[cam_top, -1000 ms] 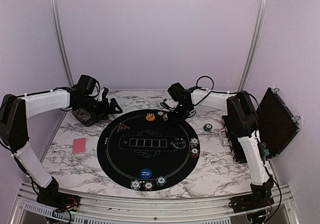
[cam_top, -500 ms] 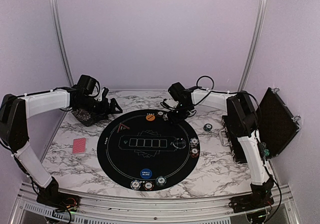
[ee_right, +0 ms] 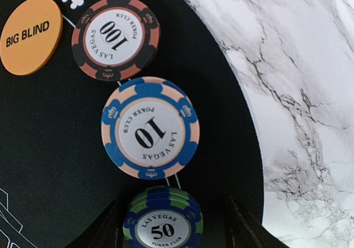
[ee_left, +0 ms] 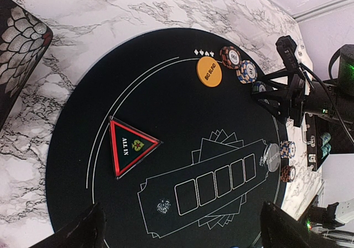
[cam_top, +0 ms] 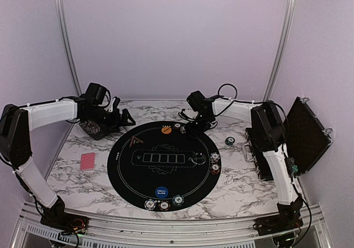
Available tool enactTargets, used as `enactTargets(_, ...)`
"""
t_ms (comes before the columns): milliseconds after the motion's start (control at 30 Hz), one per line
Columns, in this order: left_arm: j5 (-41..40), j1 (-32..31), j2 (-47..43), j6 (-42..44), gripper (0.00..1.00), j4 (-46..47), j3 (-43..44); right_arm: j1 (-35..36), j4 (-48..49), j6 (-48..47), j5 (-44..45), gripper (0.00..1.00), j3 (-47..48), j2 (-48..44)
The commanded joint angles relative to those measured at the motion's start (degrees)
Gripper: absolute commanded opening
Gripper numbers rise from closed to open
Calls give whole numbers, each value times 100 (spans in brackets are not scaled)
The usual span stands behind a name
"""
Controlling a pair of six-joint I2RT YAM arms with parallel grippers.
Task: Distribute texas hold em gaming equipment
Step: Place the poker chips pile in the big blind area.
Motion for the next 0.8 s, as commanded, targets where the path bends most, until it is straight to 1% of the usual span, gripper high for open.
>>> enactTargets(0,-35,5,-54,21,99,23,-24,37,-146,95,12,63,103,55)
enactTargets(167,-36,4,-60,19,99,24,-29,71,-95,250,-183,74,-123,-166)
enactTargets(267,-39,5,-63,25,99,15,-29,76,-23,331,-228,78,-339,-342)
enactTargets(433,-52,4,-58,21,99,19,-28,75,67,558,-400,79,-624,-731)
enactTargets(533,-61,5,-64,26,99,18,-29,76,234,680,-428,80,-898,-1113)
enactTargets(667,-47,5,-73,24,99,21,-20,61,323,860,-121,79,-1272,-1668)
enactTargets(767,-37,4,-73,25,99,24,-11,-34,346,1057,-75,78,-1607,-2014)
